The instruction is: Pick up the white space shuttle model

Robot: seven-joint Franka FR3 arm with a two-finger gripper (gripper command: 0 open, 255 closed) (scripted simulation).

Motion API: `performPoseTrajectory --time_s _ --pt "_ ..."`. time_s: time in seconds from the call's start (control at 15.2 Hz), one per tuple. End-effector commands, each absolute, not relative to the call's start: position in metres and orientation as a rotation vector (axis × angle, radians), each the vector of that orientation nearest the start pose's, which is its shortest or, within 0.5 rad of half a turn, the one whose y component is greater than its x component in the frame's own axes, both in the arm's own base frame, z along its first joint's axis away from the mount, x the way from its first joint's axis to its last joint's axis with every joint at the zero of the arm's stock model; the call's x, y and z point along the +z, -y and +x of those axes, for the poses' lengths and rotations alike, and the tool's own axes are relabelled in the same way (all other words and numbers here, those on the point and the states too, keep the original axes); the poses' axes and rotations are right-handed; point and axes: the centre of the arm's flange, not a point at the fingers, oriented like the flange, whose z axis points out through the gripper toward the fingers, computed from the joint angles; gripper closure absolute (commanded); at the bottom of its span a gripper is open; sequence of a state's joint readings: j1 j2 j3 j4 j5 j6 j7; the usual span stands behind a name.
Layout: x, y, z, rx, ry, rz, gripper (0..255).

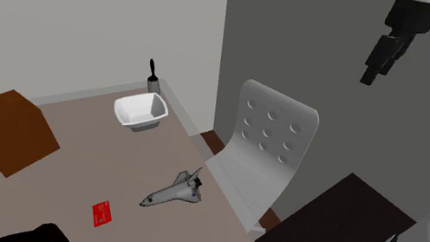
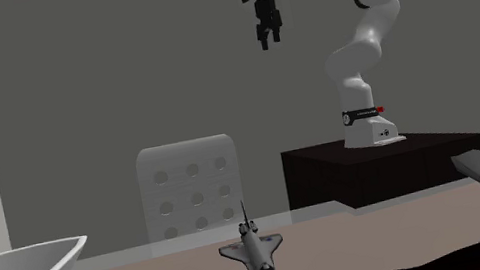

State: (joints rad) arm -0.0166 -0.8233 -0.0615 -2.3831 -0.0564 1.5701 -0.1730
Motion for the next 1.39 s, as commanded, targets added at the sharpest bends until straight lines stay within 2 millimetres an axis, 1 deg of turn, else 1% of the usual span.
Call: performPoseTrajectory --time_s 0.0,0.33,0.66,0.99,1.32 --pt "0.588 0.035 0.295 -0.013 0.180 -3.149 0" --pt "0.543 0.017 0.338 -0.028 0.384 -3.134 0" --pt "0.497 -0.006 0.378 -0.044 0.588 -3.105 0" --pt "0.452 -0.034 0.416 -0.060 0.789 -3.063 0" --pt "0.408 -0.066 0.450 -0.076 0.987 -3.008 0"
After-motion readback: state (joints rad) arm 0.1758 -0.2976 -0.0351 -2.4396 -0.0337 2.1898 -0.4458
